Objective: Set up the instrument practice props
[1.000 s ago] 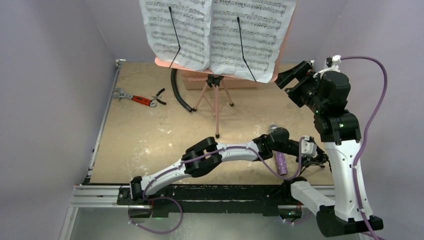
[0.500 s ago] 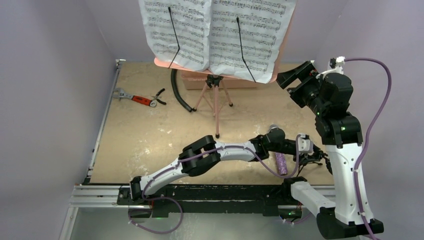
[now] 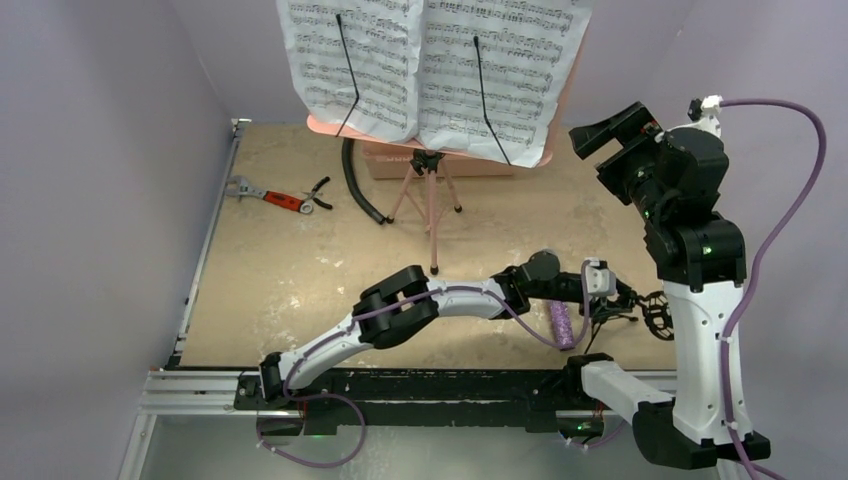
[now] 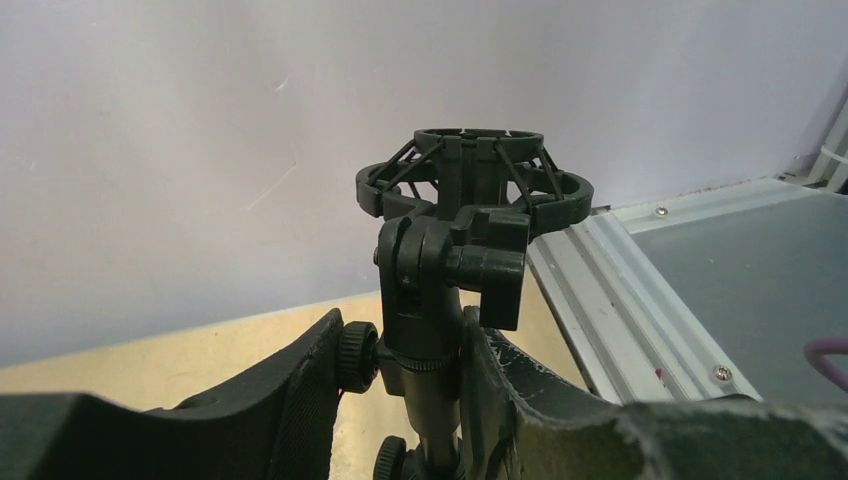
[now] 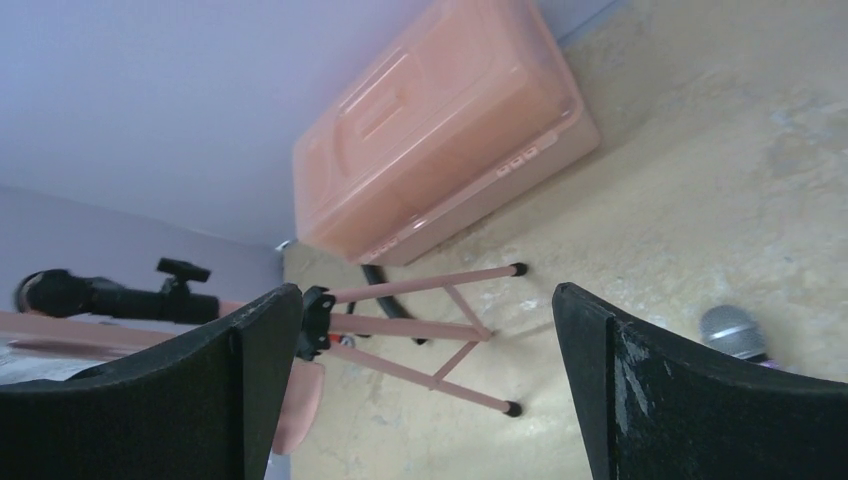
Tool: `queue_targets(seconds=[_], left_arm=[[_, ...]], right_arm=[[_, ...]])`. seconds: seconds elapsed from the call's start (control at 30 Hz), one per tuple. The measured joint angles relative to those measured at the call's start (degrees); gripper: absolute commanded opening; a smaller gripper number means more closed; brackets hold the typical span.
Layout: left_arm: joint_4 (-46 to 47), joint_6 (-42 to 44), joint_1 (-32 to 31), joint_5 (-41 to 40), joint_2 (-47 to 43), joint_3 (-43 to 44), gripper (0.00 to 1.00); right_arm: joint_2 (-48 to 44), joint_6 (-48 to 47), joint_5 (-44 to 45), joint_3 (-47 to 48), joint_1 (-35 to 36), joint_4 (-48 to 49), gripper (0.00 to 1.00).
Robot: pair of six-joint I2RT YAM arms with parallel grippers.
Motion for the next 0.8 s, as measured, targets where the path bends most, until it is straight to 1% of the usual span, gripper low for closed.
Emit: queue_targets(seconds=[0.13,0.4,0.6,0.7,0.8], left_arm=[[1.46,-1.07,0.85,-0.15,-1.57,-2.8,0.0],[5.95,-2.99,2.08,-0.85,-4.11,-4.5,0.0],[9.05,-3.06,2.54,-2.93,-9.57,-6.54,0.0],[11.32,-3.21,2.82,-4.28,-15.08,-11.47,0.0],[14.43,-3.67,3.19,-5.62,-22.73,-20.35,0.0]], right_arm=[[0.11,-1.55,3.82,0.37,0.0,-1.75,0.98],[0.09,-6.12,10.58,1.57,0.0,-2.1,0.98],[0.09,-9.97,13.49,2.36,0.0,-0.81,0.98],[0.17,-11.65,13.92,2.43,0.0,-0.31,0.98],[0.13,-13.14,14.8,2.4,0.0,0.13,0.98]])
